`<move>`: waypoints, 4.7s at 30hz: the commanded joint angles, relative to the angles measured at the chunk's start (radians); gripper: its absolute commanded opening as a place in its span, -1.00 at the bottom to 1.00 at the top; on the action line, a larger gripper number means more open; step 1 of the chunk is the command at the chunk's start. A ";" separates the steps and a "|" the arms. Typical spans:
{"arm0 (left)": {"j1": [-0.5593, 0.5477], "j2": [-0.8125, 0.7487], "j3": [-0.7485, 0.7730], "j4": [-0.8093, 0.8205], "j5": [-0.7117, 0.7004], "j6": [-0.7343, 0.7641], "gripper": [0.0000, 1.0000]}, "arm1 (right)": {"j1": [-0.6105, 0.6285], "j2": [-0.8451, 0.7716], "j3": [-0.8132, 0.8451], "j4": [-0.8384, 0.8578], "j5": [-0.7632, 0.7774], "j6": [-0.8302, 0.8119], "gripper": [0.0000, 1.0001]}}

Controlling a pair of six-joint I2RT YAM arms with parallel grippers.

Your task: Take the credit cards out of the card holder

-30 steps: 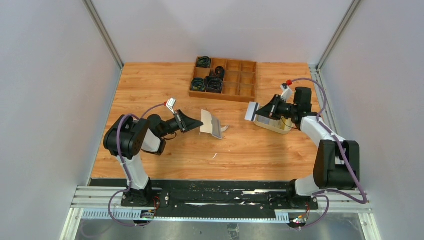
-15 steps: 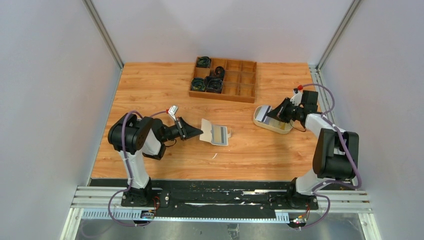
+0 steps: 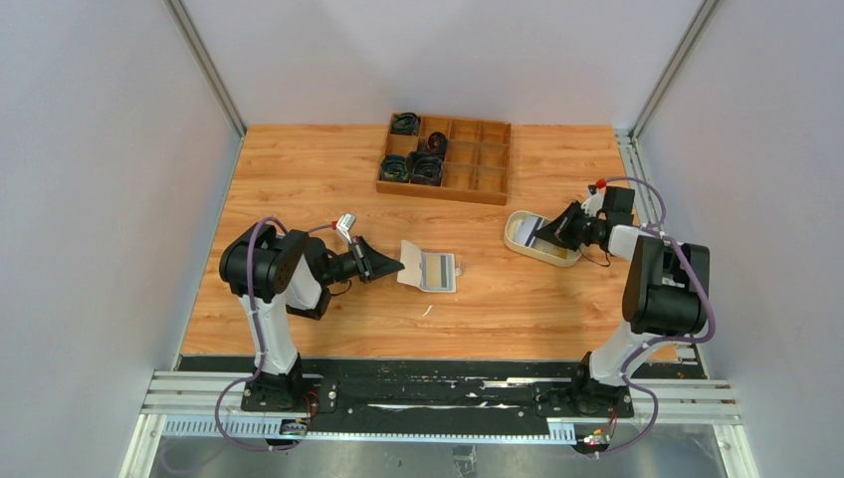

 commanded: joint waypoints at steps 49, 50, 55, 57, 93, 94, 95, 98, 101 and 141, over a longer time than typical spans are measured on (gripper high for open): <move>-0.060 -0.228 0.074 -0.760 -0.311 0.405 -0.49 | 0.305 -0.191 0.190 -0.309 0.173 -0.171 0.26; -0.062 -0.232 0.079 -0.763 -0.314 0.404 -0.42 | 0.332 -0.192 0.174 -0.293 0.183 -0.165 0.26; -0.070 -0.235 0.090 -0.771 -0.314 0.390 -0.24 | 0.422 -0.158 0.061 -0.156 0.167 -0.088 0.26; -0.073 -0.238 0.089 -0.771 -0.318 0.384 -0.21 | 0.446 -0.150 0.027 -0.122 0.183 -0.075 0.26; -0.167 -0.234 0.085 -0.778 -0.407 0.352 -1.00 | 0.790 -0.088 0.152 -0.202 0.375 -0.013 0.26; -0.167 -0.237 0.081 -0.779 -0.410 0.352 -1.00 | 0.791 -0.068 0.158 -0.206 0.381 -0.006 0.26; -0.167 -0.238 0.076 -0.780 -0.413 0.353 -1.00 | 0.791 -0.047 0.164 -0.211 0.388 0.003 0.25; -0.167 -0.244 0.062 -0.780 -0.419 0.355 -1.00 | 0.790 -0.012 0.189 -0.230 0.412 0.008 0.25; -0.167 -0.249 0.048 -0.780 -0.425 0.358 -1.00 | 0.792 0.017 0.203 -0.235 0.420 0.015 0.25; -0.170 -0.205 0.057 -0.780 -0.431 0.377 -1.00 | 0.978 0.119 0.348 -0.182 0.392 0.103 0.24</move>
